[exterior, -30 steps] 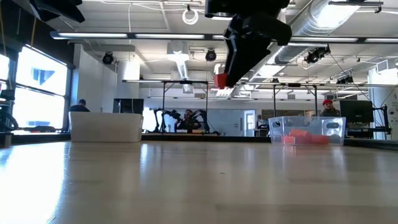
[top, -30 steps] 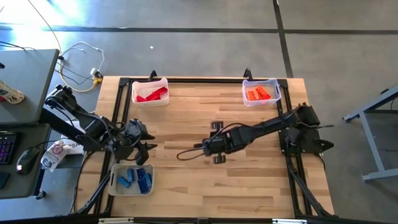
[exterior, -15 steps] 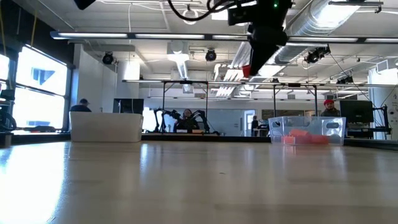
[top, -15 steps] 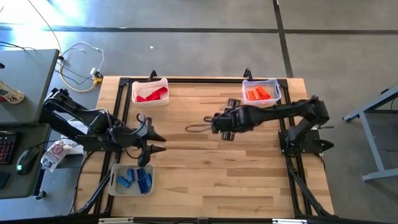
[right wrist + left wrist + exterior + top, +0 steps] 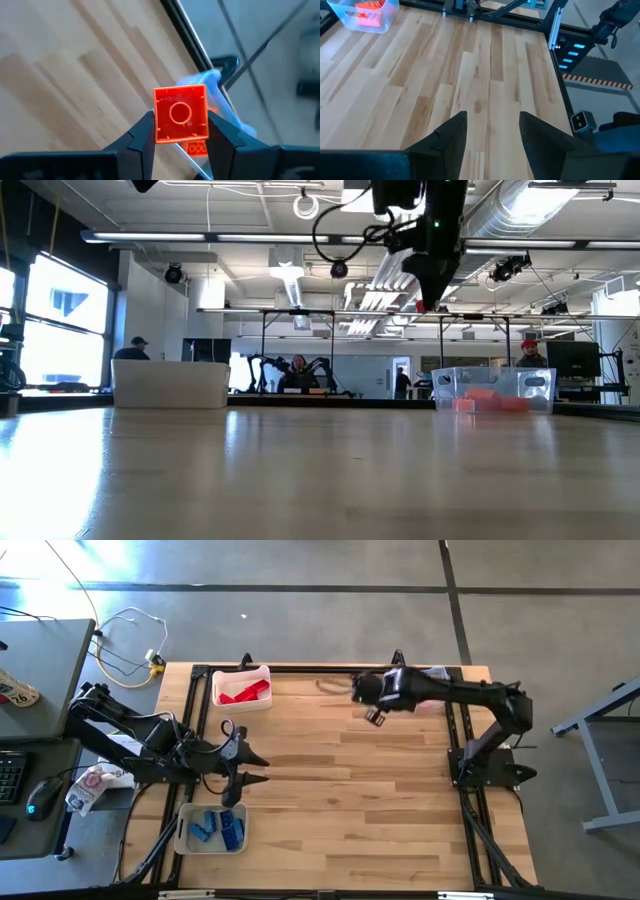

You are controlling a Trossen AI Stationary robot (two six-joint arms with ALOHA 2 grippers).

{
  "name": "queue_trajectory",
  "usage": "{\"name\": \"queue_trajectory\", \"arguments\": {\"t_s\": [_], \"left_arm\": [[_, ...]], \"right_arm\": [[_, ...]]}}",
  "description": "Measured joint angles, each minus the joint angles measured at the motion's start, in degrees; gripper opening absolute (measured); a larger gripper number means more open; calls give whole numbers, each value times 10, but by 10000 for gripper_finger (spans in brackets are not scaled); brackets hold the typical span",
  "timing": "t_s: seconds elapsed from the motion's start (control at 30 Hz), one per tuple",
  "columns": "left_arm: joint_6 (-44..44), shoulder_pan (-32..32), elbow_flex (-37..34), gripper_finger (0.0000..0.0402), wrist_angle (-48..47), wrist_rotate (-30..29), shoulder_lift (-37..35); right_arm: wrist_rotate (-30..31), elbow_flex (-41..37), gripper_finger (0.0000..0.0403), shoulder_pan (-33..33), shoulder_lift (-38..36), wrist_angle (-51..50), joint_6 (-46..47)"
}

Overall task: Sort & place blocks by color
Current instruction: Put the orange game piece into the transparent bin

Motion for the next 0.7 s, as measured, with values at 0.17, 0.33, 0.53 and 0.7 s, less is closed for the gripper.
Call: {"name": "queue_trajectory", "arguments": {"t_s": [0.17, 0.33, 0.53, 0.7], "left_arm": [[9, 0, 0, 168, 1, 1, 0], [15, 0, 0, 168, 1, 2, 0], [15, 0, 0, 168, 1, 2, 0], [22, 0, 0, 168, 1, 2, 0]], "right_arm": [[-53, 0, 111, -83, -1, -1, 2], [-88, 0, 111, -157, -1, -2, 13], [-142, 0, 111, -232, 4, -2, 14], [-191, 0, 111, -280, 22, -3, 14]]}}
